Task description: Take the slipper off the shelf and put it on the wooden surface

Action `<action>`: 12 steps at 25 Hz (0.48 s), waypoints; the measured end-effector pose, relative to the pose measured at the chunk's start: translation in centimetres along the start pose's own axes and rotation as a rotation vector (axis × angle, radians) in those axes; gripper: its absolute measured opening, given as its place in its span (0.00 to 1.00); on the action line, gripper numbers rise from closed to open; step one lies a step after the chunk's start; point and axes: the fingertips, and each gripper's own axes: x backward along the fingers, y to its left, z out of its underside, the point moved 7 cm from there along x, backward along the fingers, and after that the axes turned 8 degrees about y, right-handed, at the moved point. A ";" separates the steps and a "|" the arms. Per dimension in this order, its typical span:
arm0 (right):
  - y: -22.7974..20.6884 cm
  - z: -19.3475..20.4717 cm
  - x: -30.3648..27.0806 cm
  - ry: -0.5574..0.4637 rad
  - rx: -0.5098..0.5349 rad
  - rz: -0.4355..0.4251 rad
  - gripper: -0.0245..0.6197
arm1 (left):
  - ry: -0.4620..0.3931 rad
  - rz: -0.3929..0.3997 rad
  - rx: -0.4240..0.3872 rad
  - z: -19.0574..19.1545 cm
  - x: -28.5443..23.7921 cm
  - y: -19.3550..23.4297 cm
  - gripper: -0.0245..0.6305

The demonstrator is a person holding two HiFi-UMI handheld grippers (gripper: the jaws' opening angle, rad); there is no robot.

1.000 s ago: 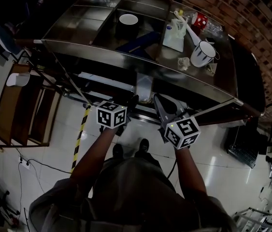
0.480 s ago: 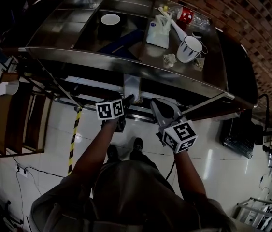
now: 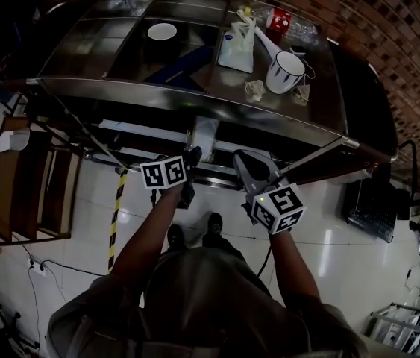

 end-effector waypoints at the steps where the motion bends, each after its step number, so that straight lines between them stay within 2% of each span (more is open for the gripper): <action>1: 0.2 0.0 -0.2 -0.001 0.002 -0.006 0.04 | -0.010 0.010 -0.015 -0.3 0.5 -0.3 0.15; 5: 1.2 0.2 -1.1 0.003 0.002 -0.034 0.04 | -0.044 0.020 -0.078 -0.7 2.7 -0.9 0.14; 12: 3.5 -0.5 -3.4 0.003 0.026 -0.106 0.04 | -0.161 -0.045 -0.124 -2.4 8.7 -0.7 0.14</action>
